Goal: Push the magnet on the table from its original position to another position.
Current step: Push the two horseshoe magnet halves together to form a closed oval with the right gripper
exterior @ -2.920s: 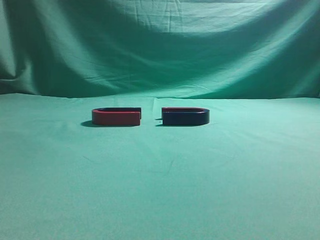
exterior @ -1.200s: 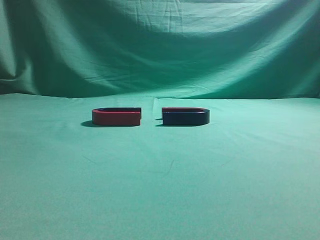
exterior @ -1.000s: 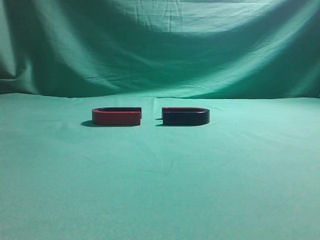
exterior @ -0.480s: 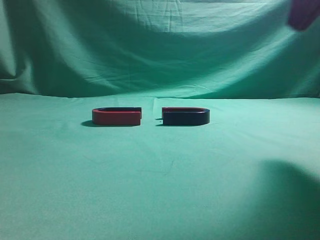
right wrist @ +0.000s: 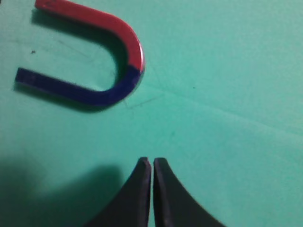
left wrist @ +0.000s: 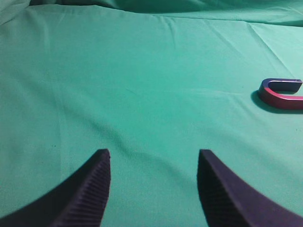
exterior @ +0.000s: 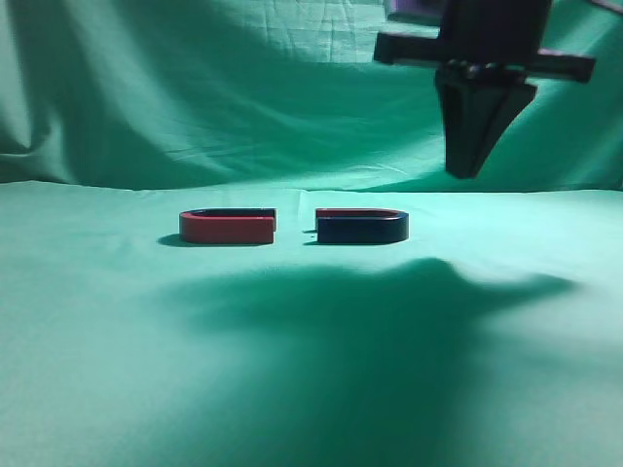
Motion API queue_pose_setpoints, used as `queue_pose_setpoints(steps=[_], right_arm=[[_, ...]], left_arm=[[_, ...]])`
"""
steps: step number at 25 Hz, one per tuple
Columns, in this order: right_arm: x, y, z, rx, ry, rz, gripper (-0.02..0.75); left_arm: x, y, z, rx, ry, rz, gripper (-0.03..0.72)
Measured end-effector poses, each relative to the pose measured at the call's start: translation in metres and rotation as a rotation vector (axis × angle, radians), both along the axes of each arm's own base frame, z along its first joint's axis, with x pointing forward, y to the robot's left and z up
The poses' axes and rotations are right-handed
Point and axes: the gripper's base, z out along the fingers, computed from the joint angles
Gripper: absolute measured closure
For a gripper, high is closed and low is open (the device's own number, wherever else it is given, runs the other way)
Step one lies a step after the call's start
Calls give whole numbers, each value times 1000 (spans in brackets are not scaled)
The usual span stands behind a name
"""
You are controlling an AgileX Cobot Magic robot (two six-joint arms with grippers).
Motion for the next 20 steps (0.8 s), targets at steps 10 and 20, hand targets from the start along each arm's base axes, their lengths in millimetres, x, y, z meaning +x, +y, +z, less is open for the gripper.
queue_pose_setpoints(steps=[10,20], right_arm=[[40,17,-32,-20,38,-89,738],[52,22,-49,-11,26,-106,738]], left_arm=[[0,0,0,0,0,0,289],[0,0,0,0,0,0,289]])
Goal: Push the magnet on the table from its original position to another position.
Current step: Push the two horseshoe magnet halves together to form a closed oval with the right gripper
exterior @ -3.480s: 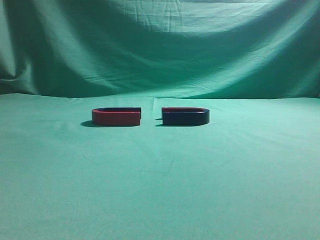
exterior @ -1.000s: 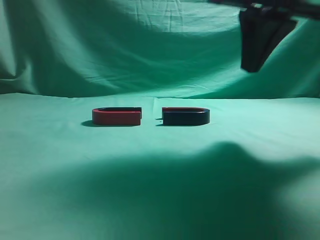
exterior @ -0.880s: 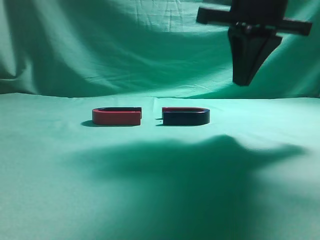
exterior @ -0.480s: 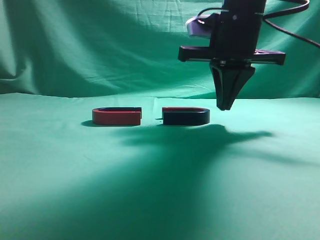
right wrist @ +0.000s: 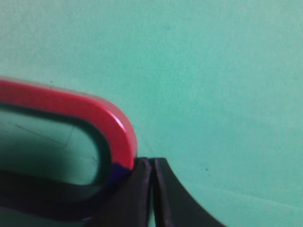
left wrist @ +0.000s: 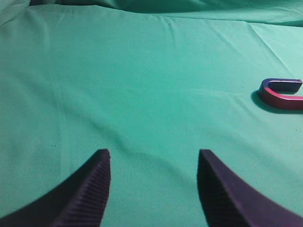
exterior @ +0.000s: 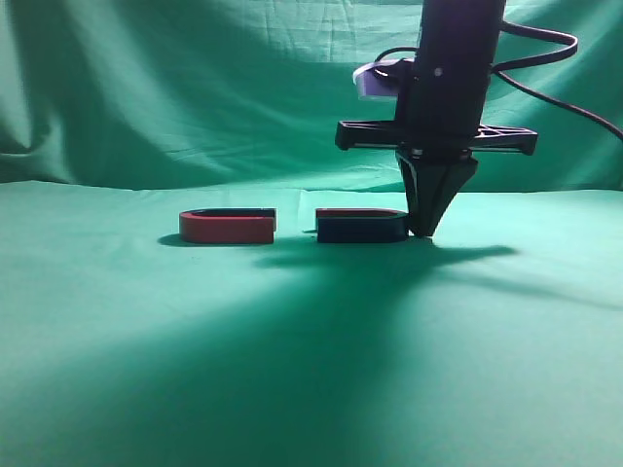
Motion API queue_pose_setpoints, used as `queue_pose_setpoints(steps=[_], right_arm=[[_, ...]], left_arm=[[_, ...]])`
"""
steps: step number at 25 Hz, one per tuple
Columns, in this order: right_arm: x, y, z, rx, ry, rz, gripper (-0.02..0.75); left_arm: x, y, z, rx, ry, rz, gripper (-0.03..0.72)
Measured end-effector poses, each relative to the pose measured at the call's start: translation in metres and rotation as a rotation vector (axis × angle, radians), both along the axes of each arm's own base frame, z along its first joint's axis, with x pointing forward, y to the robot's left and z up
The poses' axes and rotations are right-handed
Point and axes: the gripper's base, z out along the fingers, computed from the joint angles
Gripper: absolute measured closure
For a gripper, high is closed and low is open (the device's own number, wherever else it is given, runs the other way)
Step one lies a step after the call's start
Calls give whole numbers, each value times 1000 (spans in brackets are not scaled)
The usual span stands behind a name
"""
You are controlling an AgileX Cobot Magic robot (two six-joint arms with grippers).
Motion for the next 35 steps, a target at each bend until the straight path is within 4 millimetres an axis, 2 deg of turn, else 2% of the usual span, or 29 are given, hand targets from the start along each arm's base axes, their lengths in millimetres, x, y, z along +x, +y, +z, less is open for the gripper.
queue_pose_setpoints(steps=[12,22,28,30,35], right_arm=[[5,4,0,44,-49,-12,738],[-3,26,2,74,-80,34,738],[-4,26,3,54,-59,40,738],[-6,24,16,23,-35,47,738],[-24,11,83,-12,-10,1,738]], left_arm=[[0,0,0,0,0,0,289],[0,0,0,0,0,0,289],[0,0,0,0,0,0,289],[0,0,0,0,0,0,289],[0,0,0,0,0,0,289]])
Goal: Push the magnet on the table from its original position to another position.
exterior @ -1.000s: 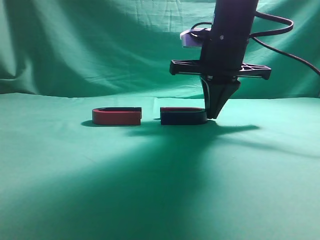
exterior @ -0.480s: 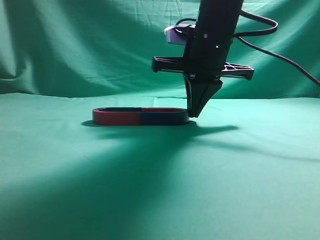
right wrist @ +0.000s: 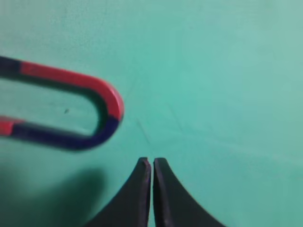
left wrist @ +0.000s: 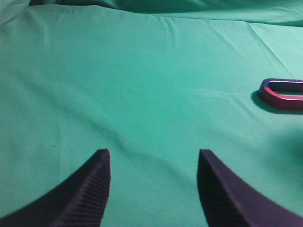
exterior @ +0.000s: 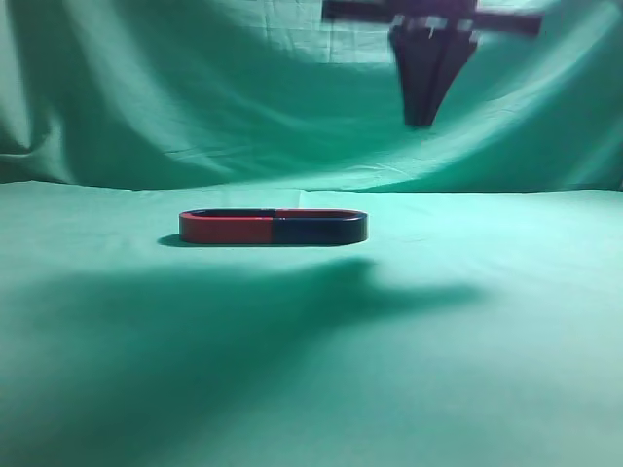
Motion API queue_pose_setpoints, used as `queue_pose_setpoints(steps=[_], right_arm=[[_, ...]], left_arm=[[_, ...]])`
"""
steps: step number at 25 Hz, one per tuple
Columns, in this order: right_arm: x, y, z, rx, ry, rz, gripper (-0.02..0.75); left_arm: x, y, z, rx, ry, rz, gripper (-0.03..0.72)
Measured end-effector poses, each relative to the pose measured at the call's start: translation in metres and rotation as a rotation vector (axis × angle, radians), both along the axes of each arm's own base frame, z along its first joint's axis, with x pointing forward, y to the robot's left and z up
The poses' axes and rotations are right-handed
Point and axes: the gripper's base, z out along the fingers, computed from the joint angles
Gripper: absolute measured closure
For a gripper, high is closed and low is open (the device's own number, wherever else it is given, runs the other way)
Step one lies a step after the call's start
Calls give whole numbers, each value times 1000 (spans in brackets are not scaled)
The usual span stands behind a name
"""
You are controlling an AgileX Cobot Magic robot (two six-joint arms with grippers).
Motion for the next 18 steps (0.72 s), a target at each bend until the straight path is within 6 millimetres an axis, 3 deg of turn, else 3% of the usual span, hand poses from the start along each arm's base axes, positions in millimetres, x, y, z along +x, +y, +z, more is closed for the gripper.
queue_pose_setpoints(steps=[7,10,13,18], right_arm=[[-45,-31,90,-3,-102,-39,738],[-76,-50,130,50,-196,-74,738],[-118,-73,151,84,-254,-84,738],[-184,-109,159,186,-436,-68,738]], left_arm=[[0,0,0,0,0,0,289],[0,0,0,0,0,0,289],[0,0,0,0,0,0,289],[0,0,0,0,0,0,289]])
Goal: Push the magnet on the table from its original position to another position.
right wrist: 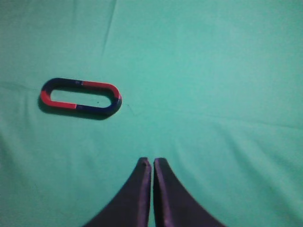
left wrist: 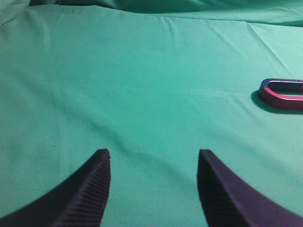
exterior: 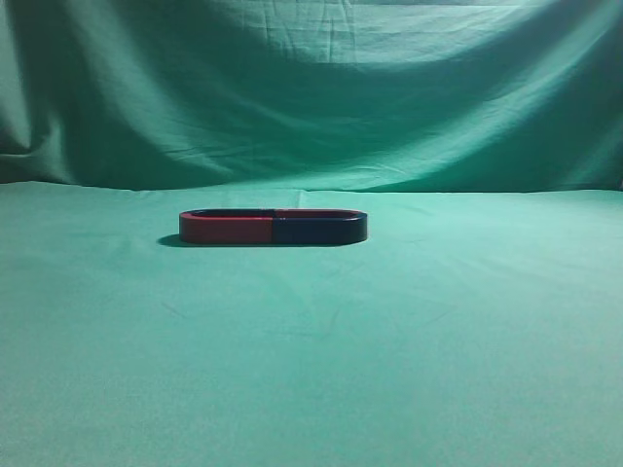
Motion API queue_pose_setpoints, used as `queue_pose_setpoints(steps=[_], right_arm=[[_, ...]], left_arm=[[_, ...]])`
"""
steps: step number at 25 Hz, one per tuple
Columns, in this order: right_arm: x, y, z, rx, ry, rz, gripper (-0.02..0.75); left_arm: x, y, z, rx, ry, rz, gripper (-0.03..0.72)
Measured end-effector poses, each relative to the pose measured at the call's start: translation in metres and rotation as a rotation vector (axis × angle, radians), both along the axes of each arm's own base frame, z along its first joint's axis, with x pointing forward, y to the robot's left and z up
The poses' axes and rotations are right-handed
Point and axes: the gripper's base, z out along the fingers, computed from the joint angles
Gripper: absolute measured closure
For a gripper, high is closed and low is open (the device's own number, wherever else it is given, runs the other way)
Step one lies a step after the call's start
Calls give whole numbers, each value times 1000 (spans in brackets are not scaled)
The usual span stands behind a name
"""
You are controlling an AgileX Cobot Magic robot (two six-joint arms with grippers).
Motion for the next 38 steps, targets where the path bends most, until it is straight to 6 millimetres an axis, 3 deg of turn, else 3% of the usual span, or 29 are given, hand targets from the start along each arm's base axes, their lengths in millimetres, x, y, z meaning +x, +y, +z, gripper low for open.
queue_pose_setpoints(steps=[5,10,13,16,20,24,30,34,38], right_arm=[[-65,-35,-7,96,-208,18,738],[-127,-71,-33,137,-288,7,738],[-156,-86,-48,159,-324,11,738],[-172,-94,-67,151,-427,63,738],[-175,-93,-96,156,-639,121,738],[-157,-84,-126,127,-737,17,738],[-134,-84,-184,42,-685,-157,738],[-127,-84,-222,19,-630,-181,738],[-126,-84,-227,17,-616,-180,738]], left_arm=[[0,0,0,0,0,0,289],[0,0,0,0,0,0,289],[0,0,0,0,0,0,289],[0,0,0,0,0,0,289],[0,0,0,0,0,0,289],[0,0,0,0,0,0,289],[0,0,0,0,0,0,289],[0,0,0,0,0,0,289],[0,0,0,0,0,0,289]])
